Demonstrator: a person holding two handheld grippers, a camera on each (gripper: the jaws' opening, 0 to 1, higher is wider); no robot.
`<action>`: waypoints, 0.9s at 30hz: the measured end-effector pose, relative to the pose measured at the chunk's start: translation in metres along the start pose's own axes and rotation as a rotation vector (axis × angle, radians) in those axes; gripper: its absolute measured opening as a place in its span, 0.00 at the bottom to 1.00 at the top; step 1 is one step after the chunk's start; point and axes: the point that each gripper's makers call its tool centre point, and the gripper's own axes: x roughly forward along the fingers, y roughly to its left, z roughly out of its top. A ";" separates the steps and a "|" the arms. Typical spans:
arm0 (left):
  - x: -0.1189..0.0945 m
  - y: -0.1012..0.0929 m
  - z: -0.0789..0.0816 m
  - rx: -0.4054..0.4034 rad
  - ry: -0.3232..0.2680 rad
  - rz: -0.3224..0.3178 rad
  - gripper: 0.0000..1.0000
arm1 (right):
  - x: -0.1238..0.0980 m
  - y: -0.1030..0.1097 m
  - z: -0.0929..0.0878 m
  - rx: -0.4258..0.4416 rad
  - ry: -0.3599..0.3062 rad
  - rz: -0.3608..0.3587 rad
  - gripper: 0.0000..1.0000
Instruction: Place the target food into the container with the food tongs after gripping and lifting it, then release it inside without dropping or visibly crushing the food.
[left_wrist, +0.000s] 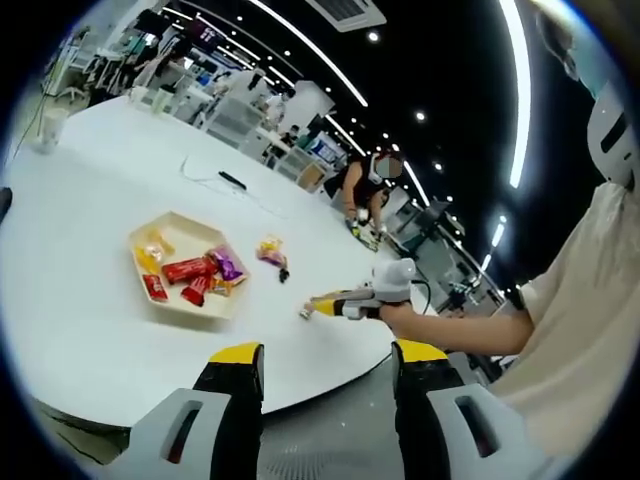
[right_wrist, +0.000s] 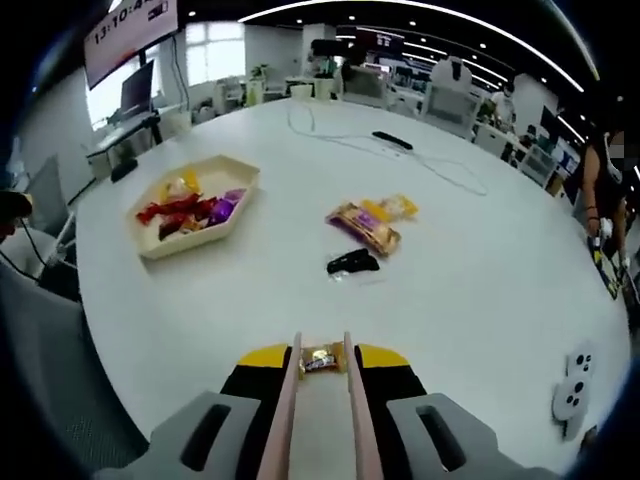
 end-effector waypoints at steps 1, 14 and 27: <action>0.000 -0.001 0.000 0.002 0.000 -0.001 0.50 | -0.002 0.000 0.000 -0.005 0.001 0.005 0.24; 0.001 -0.003 -0.001 0.002 -0.004 -0.006 0.49 | 0.002 0.006 -0.004 -0.098 0.041 0.052 0.24; 0.000 -0.001 -0.001 -0.011 -0.013 -0.001 0.49 | 0.006 0.001 -0.009 -0.051 0.065 0.008 0.19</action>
